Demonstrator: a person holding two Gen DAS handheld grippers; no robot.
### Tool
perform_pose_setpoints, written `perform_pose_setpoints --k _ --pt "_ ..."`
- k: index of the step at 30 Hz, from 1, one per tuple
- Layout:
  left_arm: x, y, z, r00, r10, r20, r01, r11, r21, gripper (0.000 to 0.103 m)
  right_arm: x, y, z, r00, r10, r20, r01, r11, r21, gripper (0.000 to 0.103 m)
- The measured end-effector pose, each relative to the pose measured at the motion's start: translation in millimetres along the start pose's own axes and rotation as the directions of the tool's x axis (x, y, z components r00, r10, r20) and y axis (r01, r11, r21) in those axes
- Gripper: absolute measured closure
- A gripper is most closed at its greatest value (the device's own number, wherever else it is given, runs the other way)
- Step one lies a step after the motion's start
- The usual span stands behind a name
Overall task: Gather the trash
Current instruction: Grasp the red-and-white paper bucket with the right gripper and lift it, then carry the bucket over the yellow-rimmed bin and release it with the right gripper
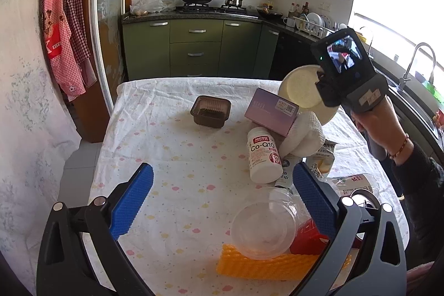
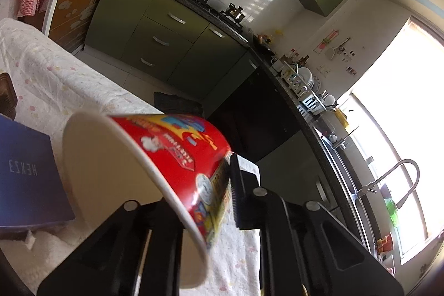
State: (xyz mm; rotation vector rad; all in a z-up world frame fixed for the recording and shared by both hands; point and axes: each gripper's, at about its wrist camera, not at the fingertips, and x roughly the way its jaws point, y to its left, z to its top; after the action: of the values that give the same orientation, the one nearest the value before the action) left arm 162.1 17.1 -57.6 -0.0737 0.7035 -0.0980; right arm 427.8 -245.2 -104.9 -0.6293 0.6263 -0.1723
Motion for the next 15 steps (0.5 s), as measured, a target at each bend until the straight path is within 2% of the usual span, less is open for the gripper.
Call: perform_pose_setpoints --k 2,4,6,7,9,11,12,15 --pt "-1 -1 -1 1.0 -0.005 -0.001 0.005 1.0 0.008 0.004 9 -17 4 0.997 0.065 -0.04 -0.062 0.996 0.058 0.097" --pt "-3 -2 -1 1.0 -0.022 -0.001 0.022 1.0 0.008 0.004 21 -38 4 0.982 0.17 -0.086 -0.156 0.975 0.157 0.099" --pt "-8 -1 -1 0.999 -0.049 0.014 0.049 0.999 -0.003 0.004 34 -66 -2 0.942 0.317 -0.111 -0.272 0.914 0.3 0.099" --pt "-11 -1 -1 0.998 -0.064 0.028 0.064 0.998 -0.004 0.004 39 -82 -8 0.915 0.387 -0.112 -0.322 0.871 0.371 0.099" --pt "-19 -2 -1 0.995 -0.078 0.063 0.078 0.997 0.002 0.004 43 -109 -22 0.869 0.485 -0.098 -0.388 0.791 0.473 0.099" --pt "-27 -4 -2 0.993 -0.083 0.082 0.082 0.997 0.007 0.004 43 -133 -39 0.827 0.556 -0.086 -0.428 0.721 0.545 0.099" --pt "-29 -5 -2 0.992 -0.093 0.081 0.093 0.996 0.008 0.004 41 -147 -48 0.813 0.577 -0.08 -0.436 0.695 0.572 0.099" --pt "-36 -11 -3 0.991 -0.109 0.072 0.107 0.994 0.025 0.004 33 -193 -90 0.794 0.598 -0.105 -0.415 0.66 0.626 0.099"
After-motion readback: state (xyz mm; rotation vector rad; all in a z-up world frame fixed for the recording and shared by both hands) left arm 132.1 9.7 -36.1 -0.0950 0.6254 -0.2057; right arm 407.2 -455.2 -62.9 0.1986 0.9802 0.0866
